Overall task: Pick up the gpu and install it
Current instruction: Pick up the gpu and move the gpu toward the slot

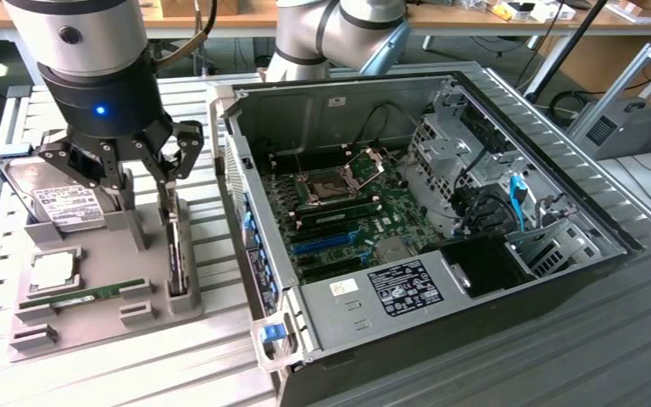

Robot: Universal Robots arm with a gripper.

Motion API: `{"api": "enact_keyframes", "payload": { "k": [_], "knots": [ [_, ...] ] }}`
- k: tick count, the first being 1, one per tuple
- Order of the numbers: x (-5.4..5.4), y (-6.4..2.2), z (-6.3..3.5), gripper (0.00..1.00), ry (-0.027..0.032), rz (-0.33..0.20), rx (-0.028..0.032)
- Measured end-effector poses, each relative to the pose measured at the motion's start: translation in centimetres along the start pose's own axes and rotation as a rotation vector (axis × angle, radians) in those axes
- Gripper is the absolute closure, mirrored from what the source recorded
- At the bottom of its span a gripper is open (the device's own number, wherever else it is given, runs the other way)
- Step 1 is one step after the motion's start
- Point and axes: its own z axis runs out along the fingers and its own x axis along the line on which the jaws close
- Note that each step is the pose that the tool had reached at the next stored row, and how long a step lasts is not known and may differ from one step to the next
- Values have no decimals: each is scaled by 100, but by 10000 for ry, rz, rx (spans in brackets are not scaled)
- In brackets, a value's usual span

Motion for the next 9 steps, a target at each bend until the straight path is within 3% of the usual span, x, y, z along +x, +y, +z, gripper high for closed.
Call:
{"api": "enact_keyframes", "payload": {
  "k": [8, 9],
  "knots": [
    [1, -1, 35, 57, -2, -1, 23],
    [1, -1, 35, 50, -2, -1, 23]
  ]
}}
